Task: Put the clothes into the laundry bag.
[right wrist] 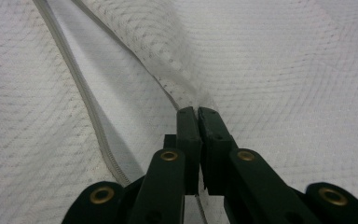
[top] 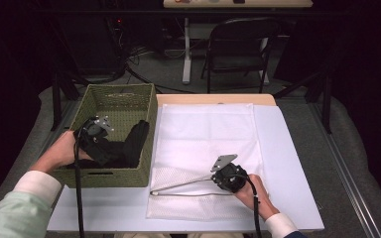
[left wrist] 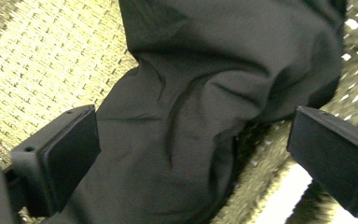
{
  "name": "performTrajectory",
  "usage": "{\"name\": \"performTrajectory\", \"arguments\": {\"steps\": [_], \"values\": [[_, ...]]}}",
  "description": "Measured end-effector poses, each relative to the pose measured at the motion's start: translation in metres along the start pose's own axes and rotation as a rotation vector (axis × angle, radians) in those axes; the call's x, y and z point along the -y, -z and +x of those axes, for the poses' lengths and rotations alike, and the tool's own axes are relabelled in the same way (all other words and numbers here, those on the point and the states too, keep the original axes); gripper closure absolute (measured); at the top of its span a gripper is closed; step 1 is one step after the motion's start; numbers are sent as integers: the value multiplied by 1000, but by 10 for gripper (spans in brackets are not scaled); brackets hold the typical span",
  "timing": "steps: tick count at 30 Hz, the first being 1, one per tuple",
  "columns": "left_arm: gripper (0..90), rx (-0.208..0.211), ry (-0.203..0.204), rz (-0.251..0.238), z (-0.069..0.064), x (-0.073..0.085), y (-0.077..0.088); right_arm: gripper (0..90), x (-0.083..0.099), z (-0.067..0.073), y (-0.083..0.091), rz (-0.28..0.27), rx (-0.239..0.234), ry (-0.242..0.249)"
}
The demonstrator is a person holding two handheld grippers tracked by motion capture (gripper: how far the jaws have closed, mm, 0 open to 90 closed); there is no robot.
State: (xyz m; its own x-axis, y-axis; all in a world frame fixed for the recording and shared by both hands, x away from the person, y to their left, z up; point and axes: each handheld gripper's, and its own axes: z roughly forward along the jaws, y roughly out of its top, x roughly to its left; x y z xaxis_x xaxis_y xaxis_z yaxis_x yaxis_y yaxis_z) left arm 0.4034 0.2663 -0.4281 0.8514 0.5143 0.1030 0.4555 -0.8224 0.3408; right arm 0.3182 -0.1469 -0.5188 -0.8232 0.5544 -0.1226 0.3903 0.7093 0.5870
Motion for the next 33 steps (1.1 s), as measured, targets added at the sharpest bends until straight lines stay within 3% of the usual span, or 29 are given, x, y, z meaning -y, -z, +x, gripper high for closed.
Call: {"name": "performTrajectory", "arguments": {"steps": [7, 14, 18, 24, 26, 30, 33], "values": [[117, 32, -11, 57, 7, -1, -14, 874, 0, 0, 1, -2, -1, -5], [223, 52, -60, 121, 6, -6, -25, 874, -1, 0, 0, 3, -3, -3], [321, 64, -100, 131, 5, -2, -37, 873, 0, 0, 0, 2, -3, -1], [441, 82, -106, 128, 6, 0, -49, 872, -1, 0, -1, 9, -6, 2], [505, 84, -121, 127, 6, 0, -50, 873, 0, 0, -1, 10, -5, 3], [627, 101, -105, 132, 5, 0, -50, 873, -1, 1, -1, 15, -6, 6], [669, 93, -117, 131, 3, 0, -49, 873, -1, 1, -1, 12, -3, 2]]}}
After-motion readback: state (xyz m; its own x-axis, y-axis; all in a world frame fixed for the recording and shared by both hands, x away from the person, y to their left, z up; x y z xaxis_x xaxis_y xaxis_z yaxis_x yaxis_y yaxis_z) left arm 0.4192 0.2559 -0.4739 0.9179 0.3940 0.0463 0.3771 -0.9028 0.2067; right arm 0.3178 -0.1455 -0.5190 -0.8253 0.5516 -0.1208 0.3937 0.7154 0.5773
